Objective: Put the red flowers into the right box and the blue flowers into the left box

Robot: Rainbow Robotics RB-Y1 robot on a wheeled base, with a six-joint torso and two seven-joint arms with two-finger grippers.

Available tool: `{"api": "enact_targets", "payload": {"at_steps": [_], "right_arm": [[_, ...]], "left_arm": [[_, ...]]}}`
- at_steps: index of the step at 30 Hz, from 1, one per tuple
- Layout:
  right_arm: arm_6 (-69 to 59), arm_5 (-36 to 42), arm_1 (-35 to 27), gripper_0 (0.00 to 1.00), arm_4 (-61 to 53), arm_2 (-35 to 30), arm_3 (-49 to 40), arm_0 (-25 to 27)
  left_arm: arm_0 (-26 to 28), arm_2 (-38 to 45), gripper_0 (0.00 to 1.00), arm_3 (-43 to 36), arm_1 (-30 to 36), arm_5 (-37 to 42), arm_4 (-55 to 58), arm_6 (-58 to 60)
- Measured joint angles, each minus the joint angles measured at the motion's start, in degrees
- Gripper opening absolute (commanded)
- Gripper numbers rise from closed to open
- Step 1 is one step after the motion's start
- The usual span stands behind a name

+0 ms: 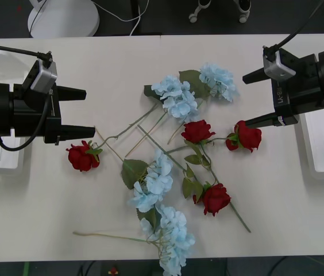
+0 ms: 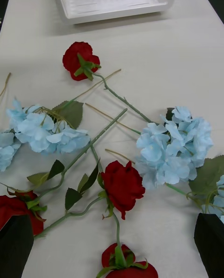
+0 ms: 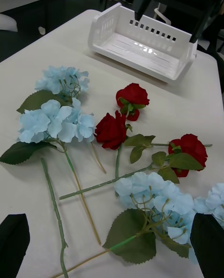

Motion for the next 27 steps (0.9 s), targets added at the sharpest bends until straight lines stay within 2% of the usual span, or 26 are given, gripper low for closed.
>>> {"api": "enact_targets", "payload": {"at_steps": [14, 16, 21, 27], "right_arm": [[-2.04, 1.61, -0.12, 1.00, 0.26, 1.34, -0.23, 1.14], [-12.15, 3.51, -0.12, 1.00, 0.31, 1.31, -0.25, 0.99], [-48.37, 4.54, -0.12, 1.00, 2.39, 1.30, -0.57, -0.09], [-74.59, 4.82, -0.12, 1.00, 7.76, 1.30, -1.53, -1.35]], "left_arm": [[0.38, -0.16, 1.00, 0.21, -0.04, -0.11, 2.99, 0.00], [0.38, -0.15, 1.00, 0.33, 0.00, -0.13, 3.27, 0.00], [0.38, -0.09, 1.00, 1.91, 0.04, -0.17, 3.44, 0.05], [0.38, 0.49, 1.00, 2.44, 0.06, -0.20, 0.15, 2.89]]}}
